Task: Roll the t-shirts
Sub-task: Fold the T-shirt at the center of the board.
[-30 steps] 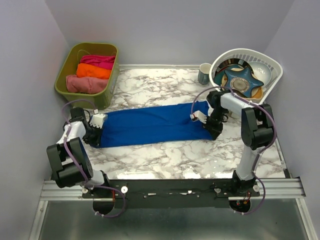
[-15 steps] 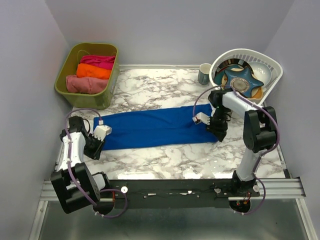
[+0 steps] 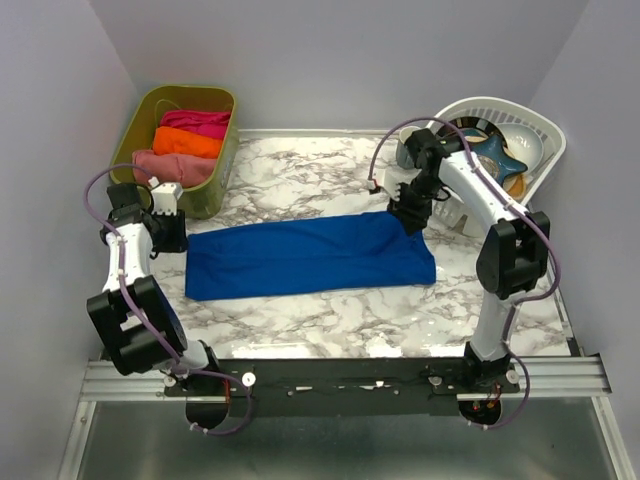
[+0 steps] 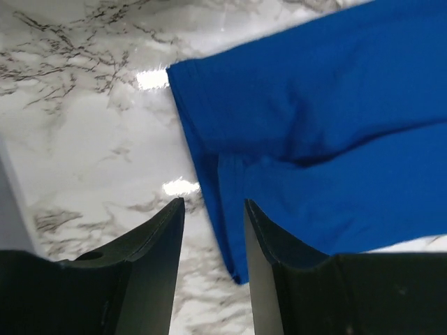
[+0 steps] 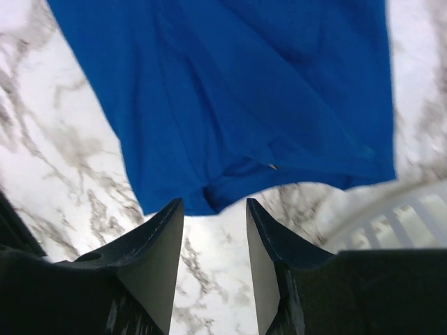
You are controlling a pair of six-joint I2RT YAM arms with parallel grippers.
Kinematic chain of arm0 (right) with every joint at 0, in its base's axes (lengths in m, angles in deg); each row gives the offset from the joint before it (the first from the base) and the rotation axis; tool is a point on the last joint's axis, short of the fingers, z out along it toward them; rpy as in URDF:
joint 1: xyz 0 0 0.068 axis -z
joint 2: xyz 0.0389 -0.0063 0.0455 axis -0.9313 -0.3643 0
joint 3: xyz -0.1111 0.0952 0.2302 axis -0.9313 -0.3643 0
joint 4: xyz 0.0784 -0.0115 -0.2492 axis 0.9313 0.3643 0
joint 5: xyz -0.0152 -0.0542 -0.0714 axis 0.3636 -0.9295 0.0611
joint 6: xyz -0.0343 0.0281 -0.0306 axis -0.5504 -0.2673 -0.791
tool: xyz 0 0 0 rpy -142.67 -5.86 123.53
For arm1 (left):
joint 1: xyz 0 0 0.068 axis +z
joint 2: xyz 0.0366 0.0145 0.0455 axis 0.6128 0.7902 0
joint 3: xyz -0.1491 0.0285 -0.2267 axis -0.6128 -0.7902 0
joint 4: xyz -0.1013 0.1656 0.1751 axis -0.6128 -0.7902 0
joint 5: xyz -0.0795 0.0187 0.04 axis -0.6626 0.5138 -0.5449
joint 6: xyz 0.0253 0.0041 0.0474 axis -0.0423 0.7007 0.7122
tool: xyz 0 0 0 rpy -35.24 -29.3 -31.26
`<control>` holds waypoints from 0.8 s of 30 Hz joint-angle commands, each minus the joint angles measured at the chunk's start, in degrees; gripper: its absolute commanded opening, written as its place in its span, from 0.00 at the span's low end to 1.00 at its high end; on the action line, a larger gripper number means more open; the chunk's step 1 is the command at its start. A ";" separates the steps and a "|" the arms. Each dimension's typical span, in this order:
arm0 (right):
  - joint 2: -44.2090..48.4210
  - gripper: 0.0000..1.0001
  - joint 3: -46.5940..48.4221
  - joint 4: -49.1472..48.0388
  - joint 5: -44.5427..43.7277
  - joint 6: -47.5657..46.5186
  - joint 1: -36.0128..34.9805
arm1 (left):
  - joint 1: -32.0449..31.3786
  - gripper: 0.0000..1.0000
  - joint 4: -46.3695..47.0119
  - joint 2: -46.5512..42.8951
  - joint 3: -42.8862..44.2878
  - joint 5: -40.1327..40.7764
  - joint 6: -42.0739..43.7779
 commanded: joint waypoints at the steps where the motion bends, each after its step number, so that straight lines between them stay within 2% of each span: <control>1: -1.28 0.50 -2.35 -0.85 4.05 4.23 -3.06 | 0.58 0.49 11.88 3.31 -1.37 -5.98 -16.75; 3: -2.76 0.50 -1.56 -0.34 5.88 5.46 -3.50 | 0.58 0.50 12.07 5.07 -0.76 -10.01 -17.81; 6: -4.52 0.51 -0.94 0.72 7.56 6.78 -3.85 | 0.58 0.52 10.41 6.65 0.12 -11.97 -17.65; 16: -8.13 0.52 2.65 2.03 8.97 8.28 -4.91 | 0.49 0.57 7.32 9.91 -1.28 -8.98 -9.47; 24: -9.36 0.52 3.98 3.09 8.80 9.07 -5.61 | 0.41 0.55 6.18 11.31 -3.13 -7.92 -2.88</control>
